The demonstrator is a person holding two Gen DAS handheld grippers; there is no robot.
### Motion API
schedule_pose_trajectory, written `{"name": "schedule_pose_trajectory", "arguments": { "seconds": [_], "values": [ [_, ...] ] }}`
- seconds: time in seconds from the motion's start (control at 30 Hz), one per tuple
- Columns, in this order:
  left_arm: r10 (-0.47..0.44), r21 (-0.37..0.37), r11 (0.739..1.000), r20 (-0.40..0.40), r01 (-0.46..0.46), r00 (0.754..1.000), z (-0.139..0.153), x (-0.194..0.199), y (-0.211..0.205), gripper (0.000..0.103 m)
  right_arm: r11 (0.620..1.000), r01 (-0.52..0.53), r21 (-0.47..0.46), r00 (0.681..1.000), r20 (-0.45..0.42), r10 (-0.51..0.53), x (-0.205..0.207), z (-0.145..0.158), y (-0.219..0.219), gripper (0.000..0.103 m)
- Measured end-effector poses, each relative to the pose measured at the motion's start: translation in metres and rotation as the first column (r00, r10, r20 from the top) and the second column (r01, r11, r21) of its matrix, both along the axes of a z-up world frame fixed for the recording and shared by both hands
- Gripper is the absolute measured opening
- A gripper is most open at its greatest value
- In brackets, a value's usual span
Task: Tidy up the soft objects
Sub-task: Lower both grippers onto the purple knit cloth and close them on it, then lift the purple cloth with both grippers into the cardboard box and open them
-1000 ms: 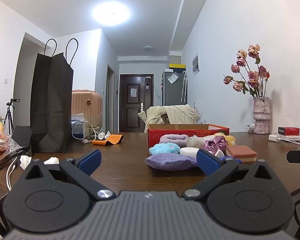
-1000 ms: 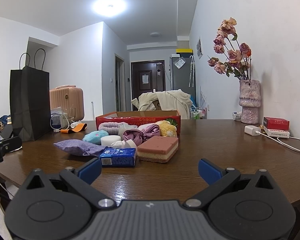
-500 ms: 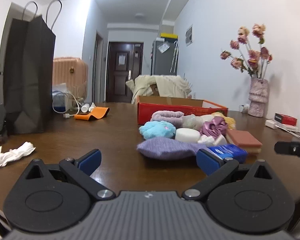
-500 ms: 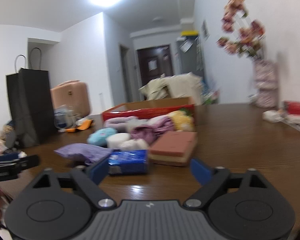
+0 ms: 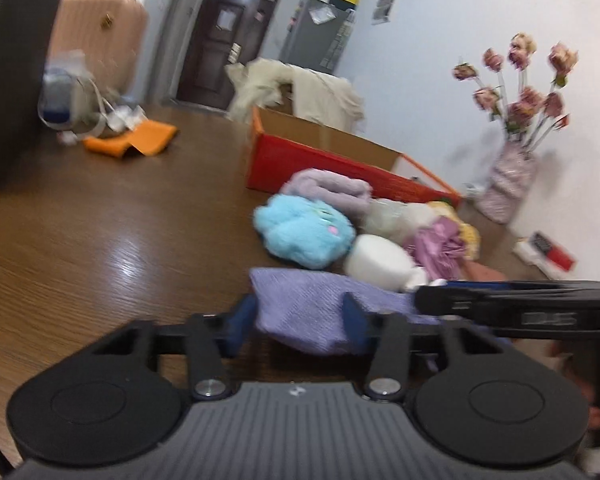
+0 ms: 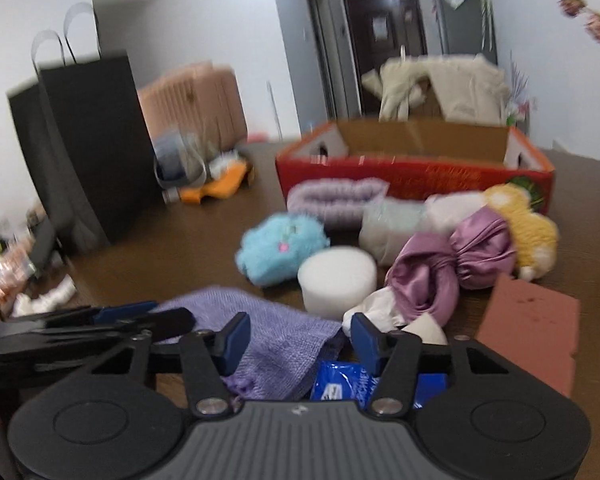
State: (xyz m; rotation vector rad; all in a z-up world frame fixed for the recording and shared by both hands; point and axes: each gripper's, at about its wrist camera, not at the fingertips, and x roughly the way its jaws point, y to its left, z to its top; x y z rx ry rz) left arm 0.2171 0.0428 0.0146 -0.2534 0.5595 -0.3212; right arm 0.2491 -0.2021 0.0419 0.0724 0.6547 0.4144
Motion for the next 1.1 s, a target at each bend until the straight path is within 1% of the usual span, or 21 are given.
{"name": "schedule_pose_trajectory", "arguments": {
  "seconds": [0.1, 0.17, 0.2, 0.23, 0.3, 0.33, 0.37, 0.43, 0.5, 0.57, 0.63, 0.67, 0.7, 0.73, 0.83, 0.93, 1.03, 1.1],
  "values": [
    [-0.019, 0.023, 1.0, -0.016, 0.019, 1.0, -0.003, -0.002, 0.003, 0.02, 0.998, -0.003, -0.057, 1.0, -0.03, 0.002, 0.009, -0.008, 0.011, 0.053],
    [-0.02, 0.026, 0.999, -0.041, 0.022, 0.999, -0.003, -0.003, 0.003, 0.018, 0.998, -0.011, -0.067, 0.998, -0.057, 0.008, 0.013, -0.011, 0.016, 0.053],
    [-0.025, 0.022, 0.999, -0.047, 0.026, 0.999, -0.004, -0.003, 0.005, 0.014, 0.997, -0.012, -0.072, 0.998, -0.069, 0.007, 0.014, -0.013, 0.018, 0.053],
    [-0.032, 0.017, 0.999, -0.045, 0.033, 0.998, -0.004, -0.004, 0.006, 0.012, 0.997, -0.014, -0.078, 0.997, -0.08, 0.008, 0.015, -0.016, 0.02, 0.053],
    [-0.045, 0.016, 0.999, -0.039, 0.045, 0.998, -0.003, -0.005, 0.005, 0.01, 0.996, -0.012, -0.089, 0.996, -0.087, 0.004, 0.014, -0.019, 0.022, 0.05],
    [-0.051, 0.018, 0.999, -0.037, 0.051, 0.998, -0.003, -0.006, 0.005, 0.009, 0.996, -0.009, -0.09, 0.996, -0.089, 0.001, 0.015, -0.021, 0.023, 0.042],
    [-0.055, 0.022, 0.998, -0.035, 0.056, 0.998, -0.003, -0.006, 0.004, 0.009, 0.995, -0.008, -0.097, 0.997, -0.082, 0.0, 0.014, -0.022, 0.024, 0.029],
    [-0.066, 0.025, 0.997, -0.027, 0.067, 0.997, -0.003, -0.008, 0.003, 0.008, 0.99, -0.001, -0.144, 0.999, -0.054, -0.007, 0.013, -0.023, 0.03, 0.025],
    [-0.071, 0.027, 0.997, -0.021, 0.071, 0.997, -0.002, -0.009, 0.002, 0.008, 0.988, -0.002, -0.153, 0.999, -0.036, -0.003, 0.01, -0.024, 0.032, 0.023],
    [-0.067, 0.034, 0.997, -0.018, 0.068, 0.998, -0.001, -0.01, 0.001, 0.008, 0.986, -0.009, -0.164, 1.0, -0.014, 0.007, 0.008, -0.025, 0.037, 0.016],
    [-0.038, 0.047, 0.998, -0.032, 0.039, 0.999, 0.001, -0.011, -0.001, 0.008, 0.986, -0.01, -0.166, 1.0, -0.006, 0.009, 0.006, -0.023, 0.038, 0.013],
    [-0.022, 0.049, 0.999, -0.028, 0.023, 0.999, 0.005, -0.013, -0.002, 0.008, 0.987, -0.01, -0.161, 1.0, -0.002, 0.01, 0.004, -0.021, 0.038, 0.008],
    [-0.022, 0.044, 0.999, -0.008, 0.022, 1.0, 0.009, -0.016, -0.003, 0.007, 0.988, -0.01, -0.154, 1.0, 0.003, 0.011, 0.003, -0.018, 0.037, 0.006],
    [-0.027, 0.037, 0.999, 0.022, 0.026, 0.999, 0.017, -0.019, -0.003, 0.007, 0.99, -0.013, -0.141, 1.0, 0.018, 0.016, -0.001, -0.011, 0.036, 0.003],
    [-0.055, 0.012, 0.998, 0.104, 0.054, 0.993, 0.048, -0.021, -0.001, 0.007, 0.996, -0.025, -0.083, 0.996, 0.083, 0.032, -0.008, 0.017, 0.029, 0.003],
    [-0.088, 0.002, 0.996, 0.184, 0.089, 0.979, 0.085, -0.004, -0.001, 0.007, 0.999, -0.032, -0.029, 0.989, 0.146, 0.036, -0.003, 0.05, 0.016, 0.003],
    [-0.106, -0.04, 0.992, 0.244, 0.119, 0.964, 0.124, 0.034, 0.0, 0.007, 0.999, -0.042, -0.004, 0.977, 0.207, 0.042, 0.02, 0.088, 0.001, 0.003],
    [-0.118, -0.06, 0.989, 0.264, 0.139, 0.957, 0.146, 0.07, -0.004, 0.007, 0.998, -0.057, 0.014, 0.971, 0.232, 0.052, 0.045, 0.112, -0.009, 0.003]
  ]
}}
